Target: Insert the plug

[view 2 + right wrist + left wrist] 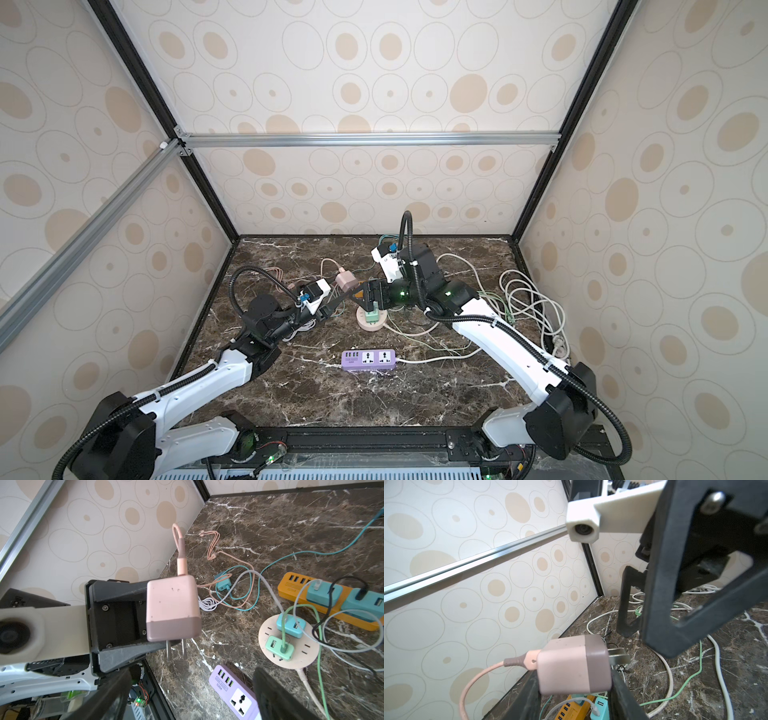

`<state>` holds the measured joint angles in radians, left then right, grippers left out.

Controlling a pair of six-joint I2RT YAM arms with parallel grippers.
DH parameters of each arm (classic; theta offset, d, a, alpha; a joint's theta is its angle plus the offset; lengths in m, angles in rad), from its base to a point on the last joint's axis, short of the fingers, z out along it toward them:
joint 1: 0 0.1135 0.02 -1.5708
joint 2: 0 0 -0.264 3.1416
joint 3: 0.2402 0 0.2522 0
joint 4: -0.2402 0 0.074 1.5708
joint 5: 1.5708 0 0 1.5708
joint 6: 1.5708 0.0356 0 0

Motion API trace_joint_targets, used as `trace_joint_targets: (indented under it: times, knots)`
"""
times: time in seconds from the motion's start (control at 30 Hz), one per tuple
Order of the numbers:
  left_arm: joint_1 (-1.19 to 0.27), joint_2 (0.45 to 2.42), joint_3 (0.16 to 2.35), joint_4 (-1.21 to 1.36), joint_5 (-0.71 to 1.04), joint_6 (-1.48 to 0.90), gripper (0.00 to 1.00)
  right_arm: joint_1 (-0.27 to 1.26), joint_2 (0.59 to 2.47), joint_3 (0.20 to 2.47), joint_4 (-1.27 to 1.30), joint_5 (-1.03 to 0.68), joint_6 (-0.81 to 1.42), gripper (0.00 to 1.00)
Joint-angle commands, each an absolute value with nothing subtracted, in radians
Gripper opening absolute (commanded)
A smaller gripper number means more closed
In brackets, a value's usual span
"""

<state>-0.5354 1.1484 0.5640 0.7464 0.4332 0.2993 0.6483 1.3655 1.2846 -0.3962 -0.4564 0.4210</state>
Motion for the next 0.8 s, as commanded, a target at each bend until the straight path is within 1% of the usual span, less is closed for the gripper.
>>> trace_joint_targets:
  times: [0.0, 0.1, 0.23, 0.6, 0.77]
  knots:
    - [-0.549, 1.147, 0.586, 0.811, 0.465, 0.359, 0.23, 0.647, 1.383, 1.331, -0.473, -0.517, 0.397, 0.92]
    - [-0.555, 1.15, 0.585, 0.816, 0.465, 0.351, 0.24, 0.647, 1.409, 1.37, -0.492, -0.506, 0.407, 0.89]
    - [-0.563, 1.154, 0.582, 0.819, 0.465, 0.35, 0.25, 0.649, 1.447, 1.42, -0.499, -0.538, 0.409, 0.82]
    - [-0.568, 1.155, 0.591, 0.808, 0.493, 0.347, 0.25, 0.67, 1.535, 1.536, -0.606, -0.524, 0.329, 0.65]
    - [-0.569, 1.154, 0.591, 0.812, 0.491, 0.341, 0.25, 0.678, 1.554, 1.552, -0.611, -0.518, 0.323, 0.54]
